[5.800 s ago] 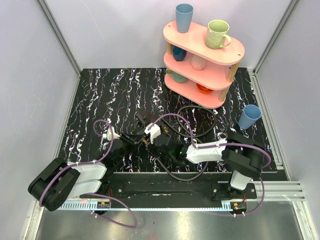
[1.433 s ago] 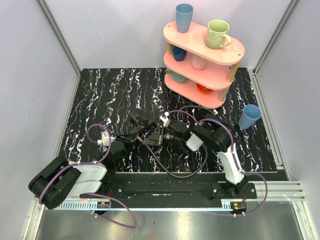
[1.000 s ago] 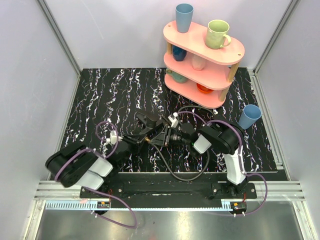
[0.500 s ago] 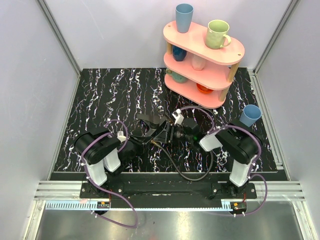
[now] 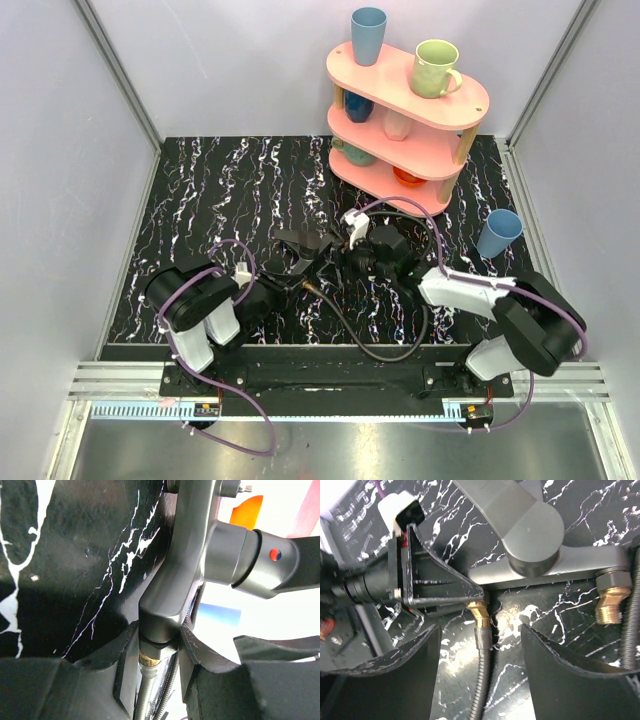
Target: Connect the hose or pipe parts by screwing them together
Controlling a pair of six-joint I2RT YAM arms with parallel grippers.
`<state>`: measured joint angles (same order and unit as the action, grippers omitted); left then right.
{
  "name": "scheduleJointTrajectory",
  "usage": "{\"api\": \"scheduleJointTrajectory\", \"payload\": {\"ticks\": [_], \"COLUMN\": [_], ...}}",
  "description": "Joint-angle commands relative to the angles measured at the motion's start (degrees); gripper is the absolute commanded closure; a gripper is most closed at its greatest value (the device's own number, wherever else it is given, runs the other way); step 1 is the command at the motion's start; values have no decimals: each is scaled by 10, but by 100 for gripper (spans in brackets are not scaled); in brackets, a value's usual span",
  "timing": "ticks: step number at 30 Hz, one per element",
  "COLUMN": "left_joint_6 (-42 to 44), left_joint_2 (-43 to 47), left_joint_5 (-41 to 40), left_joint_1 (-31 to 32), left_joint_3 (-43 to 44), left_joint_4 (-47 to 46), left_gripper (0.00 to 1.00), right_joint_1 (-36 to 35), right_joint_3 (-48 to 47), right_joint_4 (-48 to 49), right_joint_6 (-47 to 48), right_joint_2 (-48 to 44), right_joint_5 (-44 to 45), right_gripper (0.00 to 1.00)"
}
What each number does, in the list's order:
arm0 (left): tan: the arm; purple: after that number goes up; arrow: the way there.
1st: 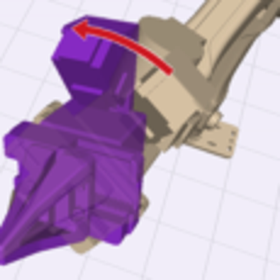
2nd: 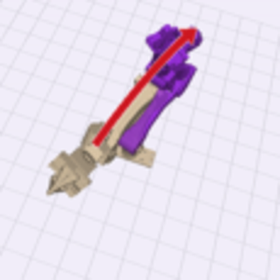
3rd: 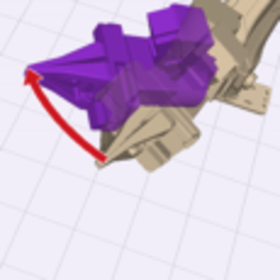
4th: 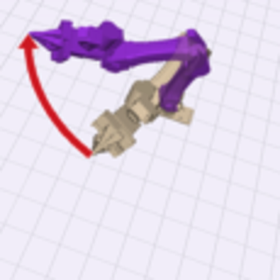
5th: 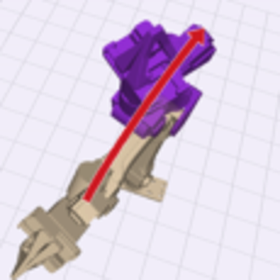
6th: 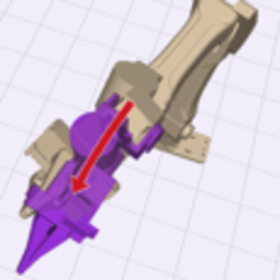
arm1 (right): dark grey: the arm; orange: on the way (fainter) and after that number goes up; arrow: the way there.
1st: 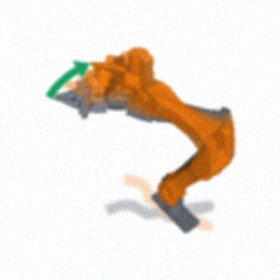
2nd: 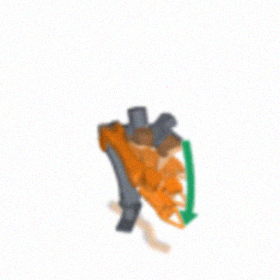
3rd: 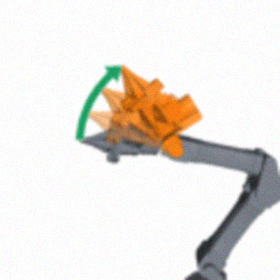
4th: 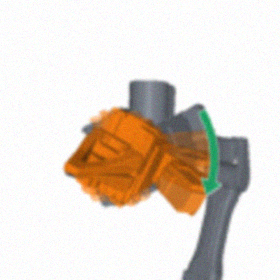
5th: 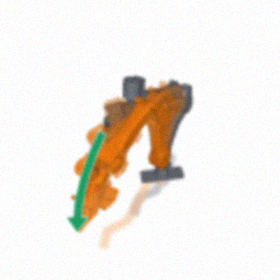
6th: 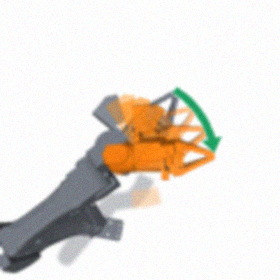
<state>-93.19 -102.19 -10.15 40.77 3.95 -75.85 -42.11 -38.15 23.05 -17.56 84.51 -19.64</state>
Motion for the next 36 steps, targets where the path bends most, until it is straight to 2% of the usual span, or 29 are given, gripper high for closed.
{"api": "scheduleJointTrajectory", "payload": {"ticks": [1, 3, 6, 11, 21, 24, 28, 29, 32, 34, 36], "left_joint_6": [-28, -29, -26, -24, -20, -21, -23, -24, -21, -15, -15], "left_joint_2": [13, 14, 18, 27, 32, 33, 36, 36, 40, 44, 44], "left_joint_5": [35, 44, 45, 49, 50, 50, 50, 51, 54, 52, 50], "left_joint_1": [4, 4, 4, 4, 4, 4, 4, 4, 4, 4, 5], "left_joint_3": [-105, -103, -103, -101, -101, -101, -104, -103, -104, -105, -111], "left_joint_4": [-195, -196, -195, -196, -195, -196, -196, -195, -195, -195, -195], "left_gripper": [100, 100, 100, 100, 100, 100, 100, 100, 100, 100, 100], "right_joint_1": [-47, -73, -118, -176, -228, -231, -235, -235, -235, -235, -231], "right_joint_3": [34, 39, 30, 40, 21, 28, 25, 26, 28, 26, 19], "right_joint_4": [-21, -21, -35, 13, 30, 48, 57, 61, 86, 102, 104], "right_joint_6": [172, 202, 227, 229, 259, 255, 251, 249, 236, 235, 233], "right_joint_2": [-51, -48, -24, 28, 107, 124, 138, 139, 137, 132, 132], "right_joint_5": [96, 104, 174, 233, 355, 374, 382, 385, 406, 410, 399], "right_gripper": [29, 29, 30, 33, 43, 50, 69, 78, 94, 100, 100]}}
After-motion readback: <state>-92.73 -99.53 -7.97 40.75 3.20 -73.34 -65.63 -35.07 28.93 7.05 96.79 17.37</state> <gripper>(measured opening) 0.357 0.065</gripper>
